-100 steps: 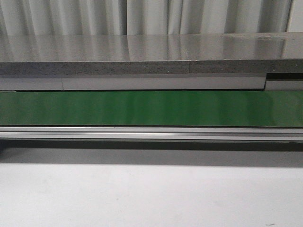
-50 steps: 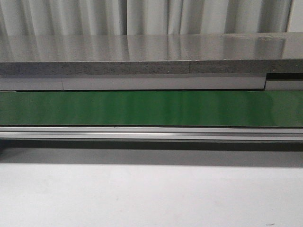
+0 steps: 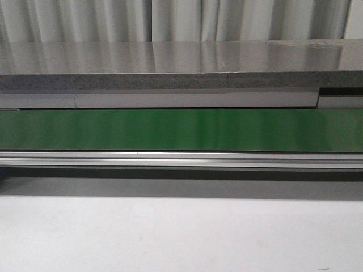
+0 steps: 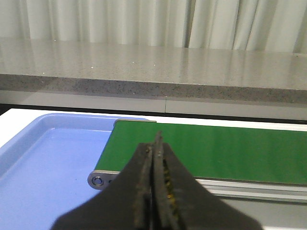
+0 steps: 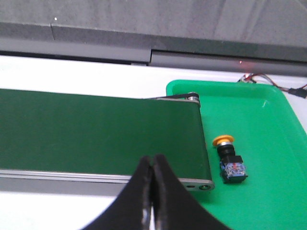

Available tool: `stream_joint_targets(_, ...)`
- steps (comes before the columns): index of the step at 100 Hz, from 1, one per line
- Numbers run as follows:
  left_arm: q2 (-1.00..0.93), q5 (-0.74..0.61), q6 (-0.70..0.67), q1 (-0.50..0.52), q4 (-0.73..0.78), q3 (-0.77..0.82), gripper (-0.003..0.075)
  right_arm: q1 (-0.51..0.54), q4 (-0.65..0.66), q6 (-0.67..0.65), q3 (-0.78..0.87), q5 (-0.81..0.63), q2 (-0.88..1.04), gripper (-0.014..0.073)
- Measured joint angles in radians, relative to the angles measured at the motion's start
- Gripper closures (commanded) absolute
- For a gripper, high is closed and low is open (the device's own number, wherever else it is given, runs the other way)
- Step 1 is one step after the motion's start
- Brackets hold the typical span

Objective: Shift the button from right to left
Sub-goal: 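Move the right gripper down over the yellow-capped button in the green tray, then close the right gripper on the yellow-capped button's body and lift it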

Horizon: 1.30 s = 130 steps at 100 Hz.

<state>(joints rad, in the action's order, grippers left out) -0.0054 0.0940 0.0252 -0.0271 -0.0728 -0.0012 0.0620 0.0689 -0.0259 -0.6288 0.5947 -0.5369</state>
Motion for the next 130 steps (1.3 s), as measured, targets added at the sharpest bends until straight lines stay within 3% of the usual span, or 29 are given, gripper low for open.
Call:
stream_joint_targets(27,0.0,0.0,0.0,0.0,0.0,0.0,0.0741,0.037,0.004,-0.041,-0.148,0.113,-0.214,0.066)
stream_joint_targets(60,0.0,0.0,0.0,0.0,0.0,0.0,0.074,0.267,0.004,-0.016,-0.264,0.227,-0.389,0.066)
stream_joint_targets(79,0.0,0.0,0.0,0.0,0.0,0.0,0.0741,0.371,-0.004,0.1,-0.309,0.273,-0.498,0.0654)
stream_joint_targets(89,0.0,0.0,0.0,0.0,0.0,0.0,0.0741,0.396,-0.007,0.146,-0.329,0.291,-0.555,0.0568)
stream_joint_targets(108,0.0,0.0,0.0,0.0,0.0,0.0,0.0741,0.453,-0.033,0.212,-0.376,0.288,-0.676,0.0204)
stream_joint_targets(114,0.0,0.0,0.0,0.0,0.0,0.0,0.0741,0.472,-0.037,0.221,-0.395,0.284,-0.722,0.0183)
stream_joint_targets(130,0.0,0.0,0.0,0.0,0.0,0.0,0.0741,0.508,-0.043,0.233,-0.447,0.266,-0.841,0.0234)
